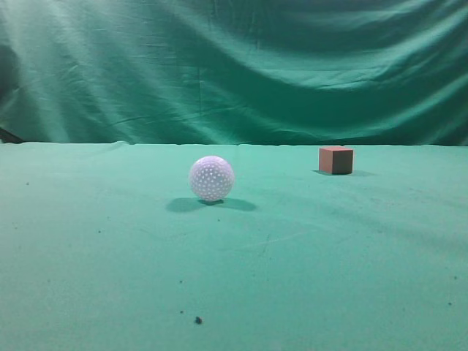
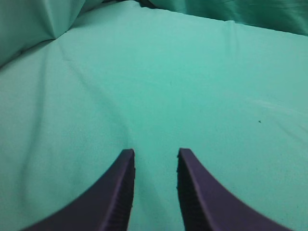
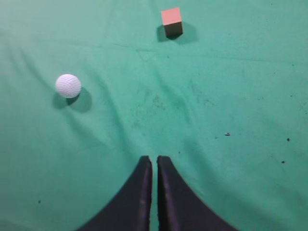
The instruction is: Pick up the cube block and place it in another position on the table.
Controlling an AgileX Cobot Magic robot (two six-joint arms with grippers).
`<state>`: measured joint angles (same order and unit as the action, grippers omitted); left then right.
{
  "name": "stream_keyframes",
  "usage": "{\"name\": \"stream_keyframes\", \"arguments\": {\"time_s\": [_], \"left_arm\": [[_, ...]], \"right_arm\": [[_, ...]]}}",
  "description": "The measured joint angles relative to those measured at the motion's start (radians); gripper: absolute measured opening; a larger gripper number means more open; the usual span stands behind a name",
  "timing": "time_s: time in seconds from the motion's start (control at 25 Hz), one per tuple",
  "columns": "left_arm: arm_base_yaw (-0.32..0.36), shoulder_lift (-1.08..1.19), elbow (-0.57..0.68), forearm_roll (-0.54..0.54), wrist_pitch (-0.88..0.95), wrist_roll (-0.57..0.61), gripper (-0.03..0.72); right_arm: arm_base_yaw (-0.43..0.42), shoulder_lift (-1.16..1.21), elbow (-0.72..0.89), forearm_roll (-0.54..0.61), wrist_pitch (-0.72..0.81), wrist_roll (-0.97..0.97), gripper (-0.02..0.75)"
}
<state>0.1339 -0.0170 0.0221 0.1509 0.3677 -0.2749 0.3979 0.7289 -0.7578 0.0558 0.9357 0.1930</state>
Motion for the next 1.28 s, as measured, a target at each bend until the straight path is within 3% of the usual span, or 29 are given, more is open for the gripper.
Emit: {"name": "stream_keyframes", "arguments": {"time_s": [0.32,0.48,0.72,0.92,1.28], "left_arm": [[0.0,0.0,0.0,0.0,0.0,0.0,0.235],[0.0,0.0,0.0,0.0,0.0,0.0,0.235],[0.0,0.0,0.0,0.0,0.0,0.0,0.235],[0.0,0.0,0.0,0.0,0.0,0.0,0.235],[0.0,0.0,0.0,0.0,0.0,0.0,0.235]], "right_arm": [[0.0,-0.042,0.0,-0.022,0.042,-0.079,0.0],[-0.033,-0.097,0.051,-0.074,-0.047,-0.154,0.0],[-0.203,-0.333,0.3,-0.115,-0.348,-0.175,0.0],[-0.302,-0.546,0.514,-0.113,-0.484,-0.17,0.0],[-0.341,-0.74,0.773,-0.072,-0.559,-0.162,0.0]]}}
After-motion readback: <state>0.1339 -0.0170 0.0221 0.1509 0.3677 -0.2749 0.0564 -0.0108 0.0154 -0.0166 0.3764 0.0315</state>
